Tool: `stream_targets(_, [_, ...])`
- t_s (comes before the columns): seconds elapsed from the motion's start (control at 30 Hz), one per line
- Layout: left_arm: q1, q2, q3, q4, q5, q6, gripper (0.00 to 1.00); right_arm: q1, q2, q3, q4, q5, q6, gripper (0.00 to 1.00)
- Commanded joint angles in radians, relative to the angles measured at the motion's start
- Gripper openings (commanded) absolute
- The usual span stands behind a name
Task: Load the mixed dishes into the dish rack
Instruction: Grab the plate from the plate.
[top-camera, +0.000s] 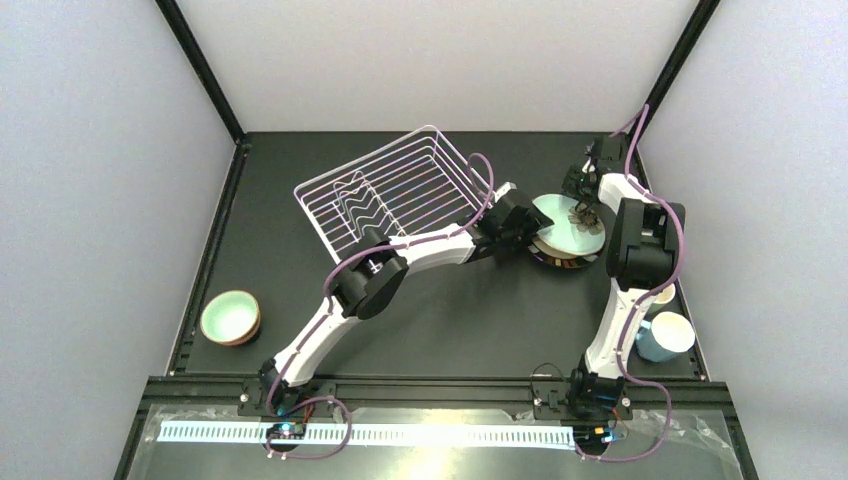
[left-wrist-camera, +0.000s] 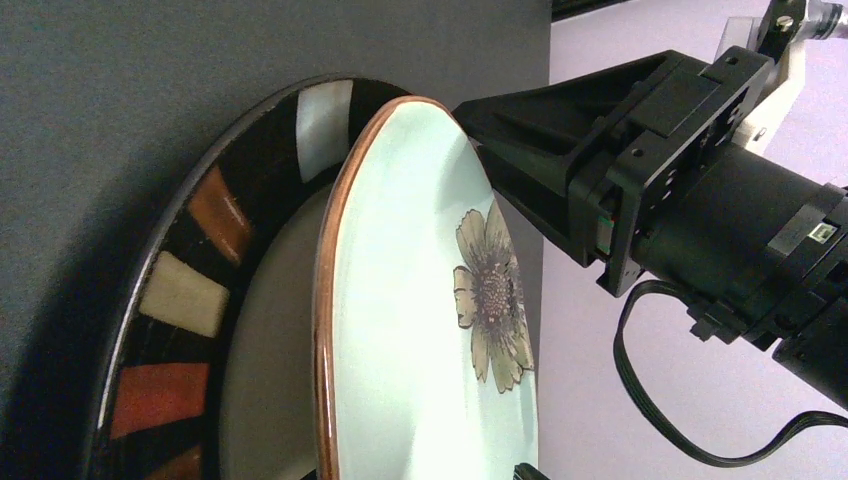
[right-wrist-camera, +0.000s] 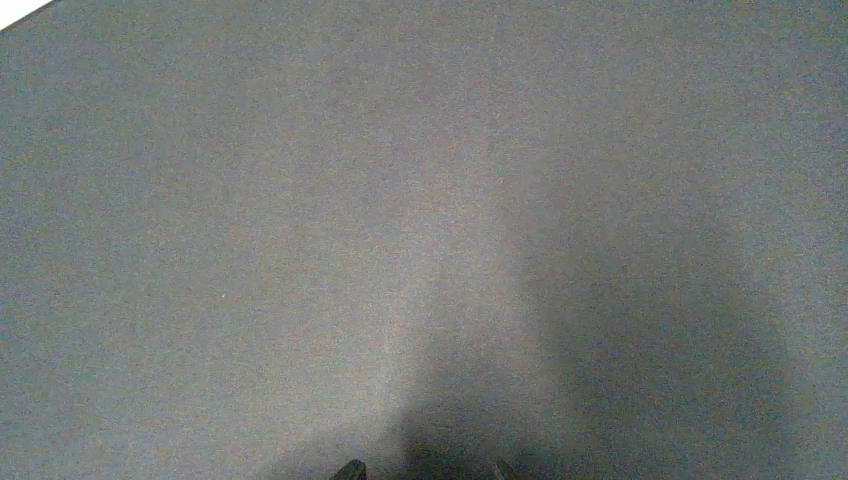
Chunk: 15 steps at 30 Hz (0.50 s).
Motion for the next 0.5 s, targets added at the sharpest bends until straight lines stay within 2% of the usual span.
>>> stream_targets(0.0, [0.016,0.074,0.048,-0.027,0.058,-0.02,0.99,0.03,0.021,-0.064,-0.215,-0.055,0.007,0.68])
stream_targets(0.47, [0.022,0.138,0.131,-0.14,0.118,-0.012,0.99,0.031,0.03,-0.087,-0.198,-0.061,-0.005,0.68])
